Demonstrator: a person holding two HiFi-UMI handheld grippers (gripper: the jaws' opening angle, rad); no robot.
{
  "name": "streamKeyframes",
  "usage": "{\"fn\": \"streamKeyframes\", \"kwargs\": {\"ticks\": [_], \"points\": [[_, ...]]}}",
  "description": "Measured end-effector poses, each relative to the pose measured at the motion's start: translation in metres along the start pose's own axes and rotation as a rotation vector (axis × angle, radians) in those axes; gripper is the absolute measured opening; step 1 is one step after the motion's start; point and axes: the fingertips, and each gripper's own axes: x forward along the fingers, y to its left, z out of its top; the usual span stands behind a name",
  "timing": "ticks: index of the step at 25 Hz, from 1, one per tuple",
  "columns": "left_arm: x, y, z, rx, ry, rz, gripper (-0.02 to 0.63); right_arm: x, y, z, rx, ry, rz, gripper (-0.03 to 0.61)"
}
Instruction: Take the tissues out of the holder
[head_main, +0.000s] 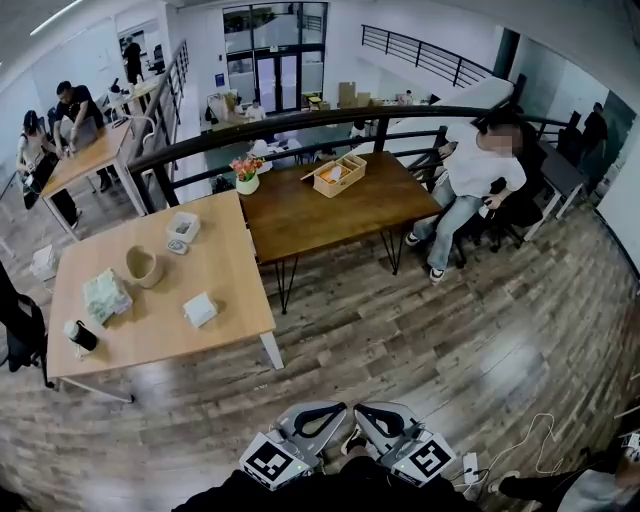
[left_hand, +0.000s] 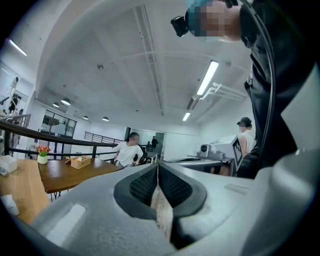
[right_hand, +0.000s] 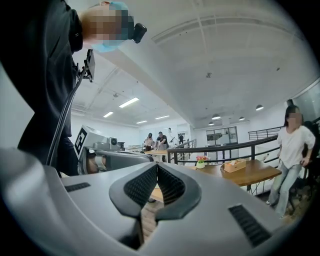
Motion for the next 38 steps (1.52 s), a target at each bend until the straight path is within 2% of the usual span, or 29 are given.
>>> {"fn": "streamKeyframes", "kwargs": {"ticks": [9,25,32,38], "points": [[0.06,0.03,0.007,0.023,0.02,0.044,0.009,0.011,-0.067,0.003,0.006,-0.024,0.061,0.006],[0.204,0.079,0.019,0.025,0.022,0.116,0.009,0.005,-0.22,0.012,-0.009,-0.005,0.14,0.005],[0.245,0.09,0.02,-0.005,0.018,0.162,0.009,-0.003,-0.264,0.009,0.002,-0.004,0.171,0.005],[0.262,0.102,0.02,0.008,0.033,0.171,0.009,0.003,-0.285,0.01,0.006,-0.012,0.181,0.006]]}}
